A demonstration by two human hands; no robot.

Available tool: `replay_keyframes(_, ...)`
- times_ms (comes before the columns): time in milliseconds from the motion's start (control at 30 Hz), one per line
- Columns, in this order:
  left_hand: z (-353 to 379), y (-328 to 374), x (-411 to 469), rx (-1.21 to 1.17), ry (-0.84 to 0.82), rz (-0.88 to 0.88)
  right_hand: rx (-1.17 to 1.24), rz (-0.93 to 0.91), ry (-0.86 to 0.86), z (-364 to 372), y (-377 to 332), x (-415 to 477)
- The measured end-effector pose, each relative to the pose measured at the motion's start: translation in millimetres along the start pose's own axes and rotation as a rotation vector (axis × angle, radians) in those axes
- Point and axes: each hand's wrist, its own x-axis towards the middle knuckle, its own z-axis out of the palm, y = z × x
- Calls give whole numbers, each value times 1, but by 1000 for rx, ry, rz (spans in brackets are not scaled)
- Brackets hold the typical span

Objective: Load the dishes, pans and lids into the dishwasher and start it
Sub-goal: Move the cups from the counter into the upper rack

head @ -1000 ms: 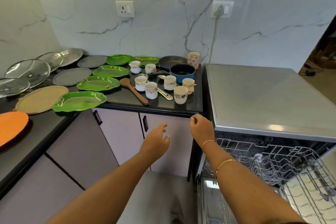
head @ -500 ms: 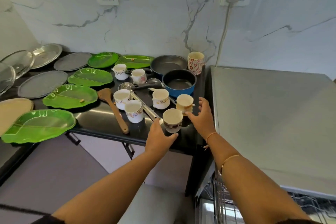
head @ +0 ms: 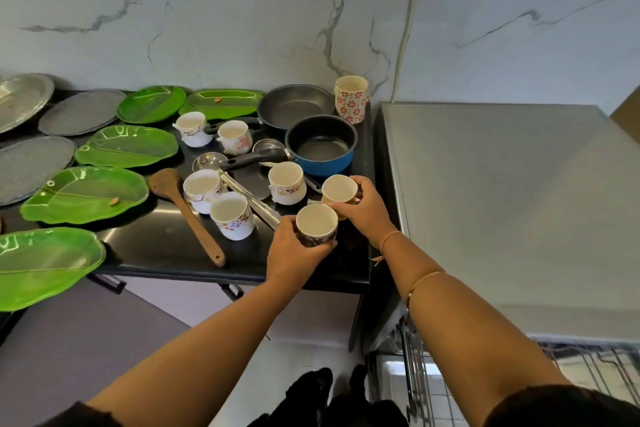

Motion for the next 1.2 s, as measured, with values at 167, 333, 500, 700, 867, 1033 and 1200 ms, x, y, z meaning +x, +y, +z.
replay_keyframes(167, -3, -4, -24, -58, -53, 94, 26, 30, 201, -9, 6, -49)
replay_keyframes(333, -8, -4, -60, -86, -199, 230, 84, 31, 475, -14, 5, -126)
replay_keyframes(500, 3, -13, -108, -116, -414, 253, 136, 149, 618, -27, 16, -218)
replay_keyframes(700, 35, -29, -167, 14, -684, 274, 234, 411, 737, -47, 47, -327)
replay_keyframes(867, 67, -29, -204, 134, -861, 328, 264, 610, 882, -72, 84, -397)
replay_keyframes(1033, 108, -23, -229, 314, -930, 407, 230, 822, 909, -100, 126, -448)
replay_keyframes(1200, 145, -24, -253, 443, -915, 380, 296, 1043, 671, -127, 179, -480)
